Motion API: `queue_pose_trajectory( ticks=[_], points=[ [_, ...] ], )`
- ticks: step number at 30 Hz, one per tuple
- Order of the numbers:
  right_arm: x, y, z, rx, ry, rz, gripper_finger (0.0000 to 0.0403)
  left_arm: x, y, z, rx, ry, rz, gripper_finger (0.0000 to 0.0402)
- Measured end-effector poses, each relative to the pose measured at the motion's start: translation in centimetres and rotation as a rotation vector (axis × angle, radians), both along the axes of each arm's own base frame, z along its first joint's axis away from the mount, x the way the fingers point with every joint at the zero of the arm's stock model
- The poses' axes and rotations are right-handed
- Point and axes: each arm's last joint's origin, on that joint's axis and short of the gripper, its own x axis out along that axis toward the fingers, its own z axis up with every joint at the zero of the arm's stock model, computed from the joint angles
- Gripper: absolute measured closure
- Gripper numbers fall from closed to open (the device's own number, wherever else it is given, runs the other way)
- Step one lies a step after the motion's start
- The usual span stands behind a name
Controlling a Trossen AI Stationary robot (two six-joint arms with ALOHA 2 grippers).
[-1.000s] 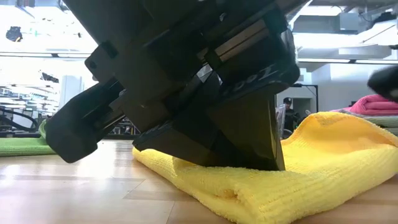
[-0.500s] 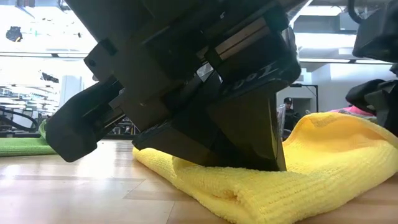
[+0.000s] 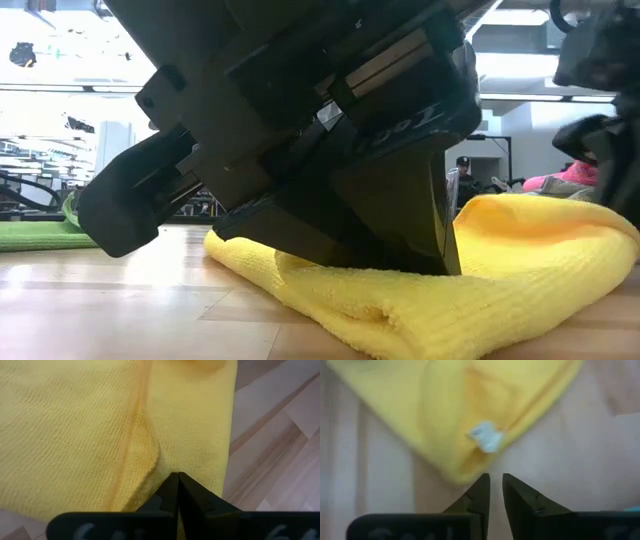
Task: Fold microfiber towels
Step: Fold the yellow microfiber cloth
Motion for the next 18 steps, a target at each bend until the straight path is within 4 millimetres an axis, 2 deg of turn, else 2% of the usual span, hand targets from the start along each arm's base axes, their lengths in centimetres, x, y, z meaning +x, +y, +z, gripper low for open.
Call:
queue_pose_trajectory(
  ticks=[4, 8, 14, 18],
  points=[
    [-0.1, -1.1, 0.8, -0.060, -0.008, -0.039, 0.0333, 0.0, 0.0, 0.0, 0.001, -0.001, 0.000, 0.0401],
    [0.1, -1.4, 2.0, -0.069, -0.044, 0.021, 0.0335, 0.0, 0.0, 0.0, 0.001, -0.001, 0.000, 0.0401],
    [-0.7, 1.4, 3.8, 0.029, -0.195, 0.196, 0.0335, 0.0, 0.0, 0.0, 0.001, -0.001, 0.000, 0.0401],
    [-0.9, 3.6, 3.4, 0.061, -0.279, 0.306, 0.0335, 0.0, 0.0, 0.0, 0.002, -0.002, 0.000, 0.0401]
  ],
)
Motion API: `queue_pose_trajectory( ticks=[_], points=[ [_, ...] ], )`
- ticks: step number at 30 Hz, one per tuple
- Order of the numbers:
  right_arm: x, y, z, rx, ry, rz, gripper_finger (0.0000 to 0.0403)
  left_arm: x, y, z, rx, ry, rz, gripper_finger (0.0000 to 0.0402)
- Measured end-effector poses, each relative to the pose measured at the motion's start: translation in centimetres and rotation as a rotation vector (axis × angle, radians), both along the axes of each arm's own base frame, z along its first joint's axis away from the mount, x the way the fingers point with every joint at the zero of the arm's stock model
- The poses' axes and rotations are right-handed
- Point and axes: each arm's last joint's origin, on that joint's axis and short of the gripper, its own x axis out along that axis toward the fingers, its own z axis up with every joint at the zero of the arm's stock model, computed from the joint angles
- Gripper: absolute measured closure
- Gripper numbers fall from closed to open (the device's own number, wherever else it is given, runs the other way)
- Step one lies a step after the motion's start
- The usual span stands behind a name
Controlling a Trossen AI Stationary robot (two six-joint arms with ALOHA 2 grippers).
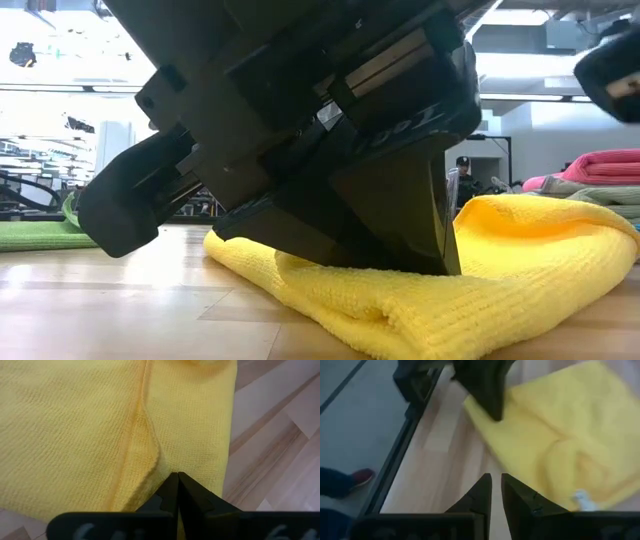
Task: Fold microfiber towels
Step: Fold the yellow microfiber cloth
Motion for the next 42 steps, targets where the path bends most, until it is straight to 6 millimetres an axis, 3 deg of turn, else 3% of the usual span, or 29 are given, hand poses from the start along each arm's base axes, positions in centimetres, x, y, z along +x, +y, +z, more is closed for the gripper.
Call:
queue_pose_trajectory(
  ticks=[8, 16, 26, 30, 38, 42],
  points=[
    [1.7, -0.5, -3.4, -0.031, 0.075, -0.061, 0.0335, 0.0, 0.0, 0.0, -0.003, 0.003, -0.003, 0.0401],
    [2.8, -2.5, -3.9, -0.059, 0.143, -0.150, 0.0335, 0.1, -0.1, 0.0, -0.007, 0.009, -0.028, 0.0401],
    [2.2, -3.8, -4.7, -0.154, 0.261, -0.199, 0.0335, 0.0, -0.2, 0.1, -0.007, 0.008, -0.029, 0.0401],
    [1.5, -4.2, -4.3, -0.183, 0.294, -0.196, 0.0335, 0.0, -0.2, 0.0, -0.008, 0.009, -0.030, 0.0401],
    [1.3, -4.4, -0.3, -0.076, 0.177, -0.171, 0.0335, 0.0, -0.3, 0.1, -0.003, 0.009, -0.039, 0.0401],
    [0.7, -3.6, 0.4, -0.052, 0.137, -0.121, 0.0335, 0.0, -0.3, 0.1, -0.003, 0.007, -0.039, 0.0401]
  ],
)
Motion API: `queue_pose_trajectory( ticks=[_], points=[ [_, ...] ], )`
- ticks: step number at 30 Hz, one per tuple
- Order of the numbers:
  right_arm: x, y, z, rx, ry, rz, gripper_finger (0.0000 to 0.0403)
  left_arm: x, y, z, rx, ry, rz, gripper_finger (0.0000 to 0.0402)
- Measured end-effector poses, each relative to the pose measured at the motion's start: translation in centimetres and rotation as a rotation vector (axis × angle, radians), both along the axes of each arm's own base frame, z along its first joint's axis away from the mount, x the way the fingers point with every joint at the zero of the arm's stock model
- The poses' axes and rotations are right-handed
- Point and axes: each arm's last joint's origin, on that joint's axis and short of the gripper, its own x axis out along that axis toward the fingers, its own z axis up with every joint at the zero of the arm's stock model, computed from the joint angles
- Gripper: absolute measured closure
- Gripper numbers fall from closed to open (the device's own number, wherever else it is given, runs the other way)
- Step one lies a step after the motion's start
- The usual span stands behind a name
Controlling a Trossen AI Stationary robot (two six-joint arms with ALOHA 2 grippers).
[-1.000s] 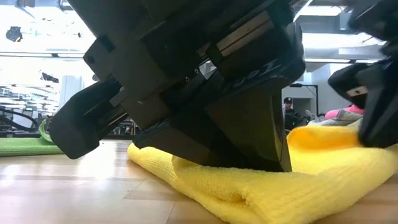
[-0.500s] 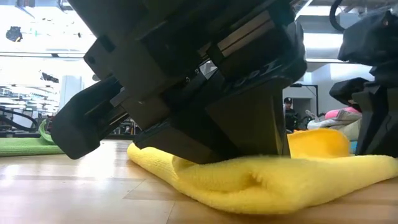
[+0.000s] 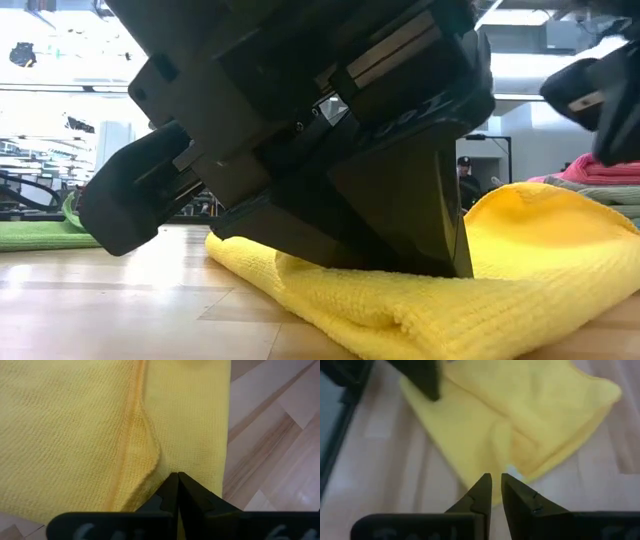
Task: Fold microfiber towels
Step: Fold the yellow microfiber cloth
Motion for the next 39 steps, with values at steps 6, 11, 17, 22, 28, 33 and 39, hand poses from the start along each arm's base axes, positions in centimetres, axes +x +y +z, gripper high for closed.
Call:
queue_pose_trajectory(
  ticks=[6, 11, 17, 22, 28, 33, 39],
  points=[
    [0.3, 2.1, -0.4, 0.049, -0.096, 0.087, 0.0335, 0.0, 0.0, 0.0, -0.001, -0.004, 0.002, 0.0401],
    [2.1, 2.2, -2.0, 0.052, -0.126, 0.080, 0.0335, 0.0, 0.0, 0.0, 0.000, -0.008, 0.003, 0.0401],
    [3.8, 0.5, -3.3, 0.023, -0.102, 0.003, 0.0335, 0.1, -0.1, 0.0, -0.007, -0.007, 0.000, 0.0401],
    [4.0, -1.1, -4.0, -0.034, -0.033, -0.047, 0.0335, 0.1, -0.1, 0.0, -0.010, -0.011, 0.001, 0.0401],
    [3.8, -2.2, -4.8, -0.038, -0.011, -0.084, 0.0335, 0.3, -0.3, 0.9, -0.036, -0.005, -0.004, 0.0401],
    [3.7, -2.4, -4.9, -0.041, -0.012, -0.089, 0.0335, 0.6, -0.6, 3.8, 0.021, -0.001, -0.046, 0.0401],
    [3.7, -2.4, -4.9, -0.044, -0.017, -0.095, 0.0335, 0.3, 0.5, 5.9, 0.150, 0.046, -0.005, 0.0401]
  ],
)
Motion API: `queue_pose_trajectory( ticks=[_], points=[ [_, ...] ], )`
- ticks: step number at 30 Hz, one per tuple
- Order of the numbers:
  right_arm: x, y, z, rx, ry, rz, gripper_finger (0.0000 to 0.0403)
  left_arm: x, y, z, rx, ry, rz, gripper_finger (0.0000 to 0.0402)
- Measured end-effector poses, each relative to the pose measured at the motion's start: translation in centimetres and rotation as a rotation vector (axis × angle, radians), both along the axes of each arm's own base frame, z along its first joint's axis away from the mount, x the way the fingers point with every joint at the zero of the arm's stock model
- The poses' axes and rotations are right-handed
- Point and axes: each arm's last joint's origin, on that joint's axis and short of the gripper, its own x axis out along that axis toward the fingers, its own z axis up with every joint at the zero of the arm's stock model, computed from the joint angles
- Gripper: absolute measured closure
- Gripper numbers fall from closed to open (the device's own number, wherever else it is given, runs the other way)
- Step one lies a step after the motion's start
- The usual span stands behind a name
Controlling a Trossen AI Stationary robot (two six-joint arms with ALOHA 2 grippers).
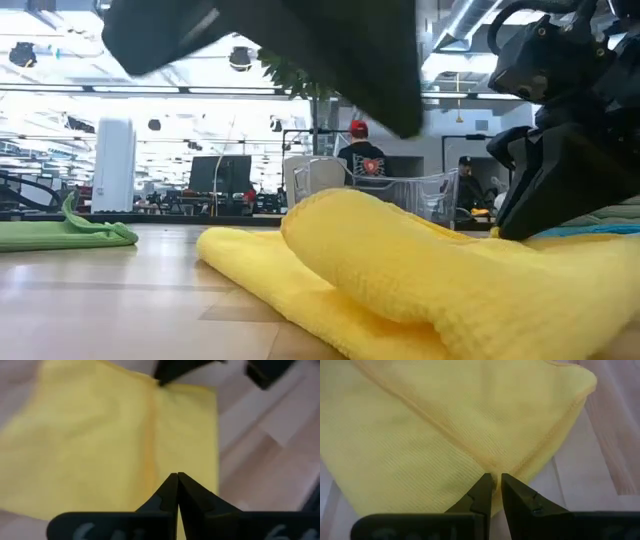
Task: Fold microfiber towels
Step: Fold the yellow microfiber cloth
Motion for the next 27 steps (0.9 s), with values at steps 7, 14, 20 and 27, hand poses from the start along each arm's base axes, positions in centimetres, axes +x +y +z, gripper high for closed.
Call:
queue_pose_trajectory(
  ticks=[7, 14, 20, 27],
  points=[
    [-0.3, -0.2, 2.9, 0.058, -0.084, -0.002, 0.0335, -0.3, 0.3, 1.2, 0.008, -0.021, 0.062, 0.0401],
    [-1.0, -0.3, 5.5, 0.112, -0.159, -0.011, 0.0335, -0.8, -1.7, -0.7, -0.073, -0.099, 0.036, 0.0401],
    [-1.8, 0.9, 5.4, 0.122, -0.152, 0.040, 0.0335, -1.7, -2.8, -3.1, -0.110, -0.093, 0.018, 0.0401],
    [-1.6, 2.7, 2.9, 0.134, -0.121, 0.077, 0.0335, -2.7, -2.6, -4.8, -0.111, -0.085, 0.070, 0.0401]
  ],
)
